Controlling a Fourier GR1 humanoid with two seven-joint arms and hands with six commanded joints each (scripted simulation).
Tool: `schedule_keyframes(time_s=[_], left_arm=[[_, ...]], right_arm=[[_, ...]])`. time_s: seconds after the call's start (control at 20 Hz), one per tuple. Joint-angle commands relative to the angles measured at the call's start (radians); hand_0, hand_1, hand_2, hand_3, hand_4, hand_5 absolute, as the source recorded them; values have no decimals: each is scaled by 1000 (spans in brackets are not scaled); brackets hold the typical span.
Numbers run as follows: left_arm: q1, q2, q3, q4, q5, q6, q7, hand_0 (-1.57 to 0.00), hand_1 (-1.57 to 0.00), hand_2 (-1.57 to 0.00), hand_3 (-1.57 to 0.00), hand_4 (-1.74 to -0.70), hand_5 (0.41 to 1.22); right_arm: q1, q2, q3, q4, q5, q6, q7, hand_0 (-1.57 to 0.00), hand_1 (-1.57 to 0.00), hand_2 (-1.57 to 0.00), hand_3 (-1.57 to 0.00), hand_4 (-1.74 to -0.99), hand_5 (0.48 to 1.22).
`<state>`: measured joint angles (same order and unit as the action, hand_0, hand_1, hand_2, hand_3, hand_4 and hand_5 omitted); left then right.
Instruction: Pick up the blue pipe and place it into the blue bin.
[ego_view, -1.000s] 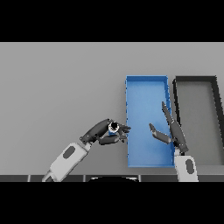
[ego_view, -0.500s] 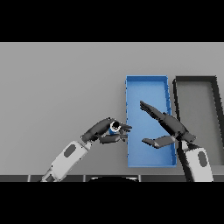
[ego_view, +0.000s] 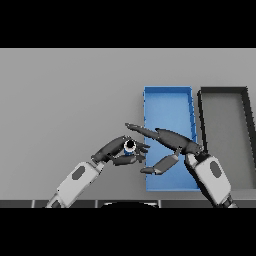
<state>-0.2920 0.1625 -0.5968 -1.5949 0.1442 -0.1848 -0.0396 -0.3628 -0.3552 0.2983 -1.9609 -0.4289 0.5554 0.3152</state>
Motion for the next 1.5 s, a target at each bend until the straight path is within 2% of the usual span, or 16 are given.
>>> schedule_keyframes(time_s=[0.0, 0.4, 0.45, 0.5, 0.55, 0.6, 0.65, 0.7, 0.75, 0.9, 1.05, 1.2, 1.3, 1.35, 1.4, 1.45], left_arm=[[-1, -6, -5, 4, -5, 0, 3, -1571, -1571, -1571, -1490, -1627, 1221], [-14, -8, 14, 17, -22, -16, 10, -1571, -1571, -1571, -1557, -1473, 1221], [-17, -12, 17, 16, -14, -16, 24, -1571, -1571, -1571, -1560, -1525, 1221], [-14, -13, 16, 17, -21, -17, 13, -1571, -1571, -1571, -1284, -1568, 1221], [-25, -12, 8, 27, -57, 0, 36, -1571, -1571, -1571, -1190, -1603, 1221], [-34, 16, -8, 22, -91, 1, 54, -1571, -1527, -1571, -1119, -1630, 1221], [-24, 12, -11, 6, -94, 15, 67, -1571, -1536, -1571, -1121, -1647, 1221], [-14, 17, -11, 2, -97, 6, 42, -1571, -1543, -1571, -1211, -1665, 1221], [-16, 9, 0, 13, -86, -1, 19, -1571, -1548, -1571, -1283, -1680, 1221], [5, -19, 19, 12, -45, -28, -12, -1571, -1559, -1571, -1423, -1710, 1221], [2, -34, 28, 20, -57, -29, -8, -1571, -1565, -1571, -1495, -1723, 1221], [2, -32, 31, 7, -61, -36, 29, -1571, -1568, -1571, -1532, -1729, 1221], [-9, -28, 38, 12, -58, -45, 34, -1571, -1569, -1571, -1546, -1729, 1221], [-10, -31, 39, 12, -61, -42, 25, -1571, -1569, -1571, -1442, -1724, 1221], [-7, -22, 35, 13, -75, -44, -3, -1569, -1513, -1458, -1468, -1656, 1221], [-3, -14, 29, 16, -97, -47, -40, -1307, -1239, -1188, -1203, -1542, 1221]], right_arm=[[-27, 12, 14, 13, 13, 7, 4, 1, 1, 1, 1, -1270, 510], [-167, 112, 85, 136, 28, 9, 76, 1, 1, -9, 1, -1210, 498], [-190, 119, 89, 147, 23, 15, 93, -17, -34, -54, -26, -1236, 493], [-219, 133, 94, 175, 30, 20, 108, -107, -140, -160, -116, -1291, 483], [-233, 143, 98, 188, 39, 31, 107, -264, -299, -308, -252, -1348, 477], [-240, 153, 103, 198, 40, 49, 106, -475, -487, -492, -516, -1365, 477], [-245, 158, 105, 205, 40, 51, 78, -694, -704, -708, -659, -1433, 486], [-234, 164, 117, 205, 40, 54, 48, -869, -877, -881, -775, -1486, 516], [-242, 174, 120, 206, 26, 41, 61, -1010, -1016, -1019, -880, -1527, 570], [-247, 194, 121, 220, 14, 22, 34, -1284, -1287, -1288, -1217, -1457, 848], [-250, 168, 130, 206, 64, 51, -14, -1424, -1425, -1426, -1390, -1435, 1030], [-242, 161, 135, 205, 64, 70, -57, -1496, -1496, -1497, -1478, -1455, 1123], [-241, 162, 125, 206, 27, 70, -35, -1523, -1523, -1524, -1512, -1470, 1158], [-239, 172, 127, 205, 26, 63, -40, -1532, -1533, -1533, -1523, -1475, 1171], [-242, 175, 127, 204, 27, 54, -34, -1540, -1540, -1541, -1533, -1478, 1181], [-242, 176, 126, 196, 23, 52, -18, -1546, -1547, -1547, -1541, -1481, 1189]])
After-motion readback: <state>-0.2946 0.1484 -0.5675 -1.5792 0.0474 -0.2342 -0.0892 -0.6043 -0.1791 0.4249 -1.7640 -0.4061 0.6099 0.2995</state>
